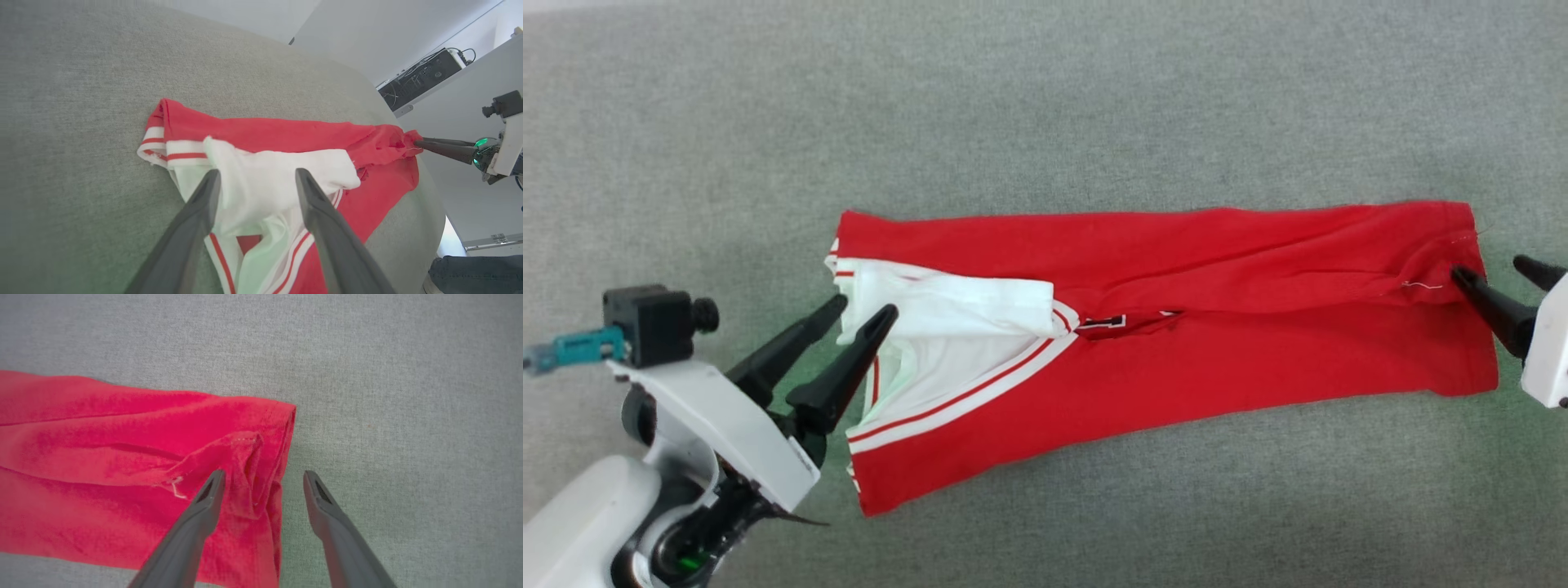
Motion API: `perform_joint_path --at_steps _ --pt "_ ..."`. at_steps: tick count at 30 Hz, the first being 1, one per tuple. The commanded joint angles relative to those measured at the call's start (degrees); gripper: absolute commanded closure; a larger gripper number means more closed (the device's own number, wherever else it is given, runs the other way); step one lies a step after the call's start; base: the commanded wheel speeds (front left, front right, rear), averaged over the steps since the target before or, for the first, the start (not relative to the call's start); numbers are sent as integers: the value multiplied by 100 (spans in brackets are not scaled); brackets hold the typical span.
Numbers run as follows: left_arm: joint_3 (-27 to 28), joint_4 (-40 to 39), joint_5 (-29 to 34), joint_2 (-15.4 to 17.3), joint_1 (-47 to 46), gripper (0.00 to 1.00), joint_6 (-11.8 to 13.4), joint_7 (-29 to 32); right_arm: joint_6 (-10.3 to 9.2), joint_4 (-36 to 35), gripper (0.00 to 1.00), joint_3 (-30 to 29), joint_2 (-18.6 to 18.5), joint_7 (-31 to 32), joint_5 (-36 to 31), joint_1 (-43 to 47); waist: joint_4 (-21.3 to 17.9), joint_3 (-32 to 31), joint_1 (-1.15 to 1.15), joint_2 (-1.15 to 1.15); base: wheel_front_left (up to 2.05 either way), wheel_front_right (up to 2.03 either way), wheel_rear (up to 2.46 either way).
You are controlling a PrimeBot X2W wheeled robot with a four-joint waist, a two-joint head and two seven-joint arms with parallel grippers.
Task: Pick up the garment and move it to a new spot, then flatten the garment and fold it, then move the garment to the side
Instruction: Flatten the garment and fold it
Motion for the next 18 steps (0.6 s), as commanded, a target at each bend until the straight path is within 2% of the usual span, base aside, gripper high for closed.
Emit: perform_joint_path --at_steps 1,5,8,14,18 --pt "29 34 9 -52 125 0 55 -105 -9 20 0 -52 43 117 86 122 20 -89 0 0 0 0 0" --pt "47 149 69 -175 316 0 171 -377 -9 62 0 -65 56 536 222 281 80 -214 0 0 0 0 0" --pt "75 226 56 -266 417 0 210 -540 -9 83 0 -112 60 617 260 319 128 -269 0 0 0 0 0" --pt "98 526 168 -642 754 0 308 -1173 -9 384 0 -377 115 709 203 387 406 -448 0 0 0 0 0" --pt "96 759 366 -1005 984 0 401 -1576 -9 737 0 -586 97 868 123 384 690 -587 0 0 0 0 0"
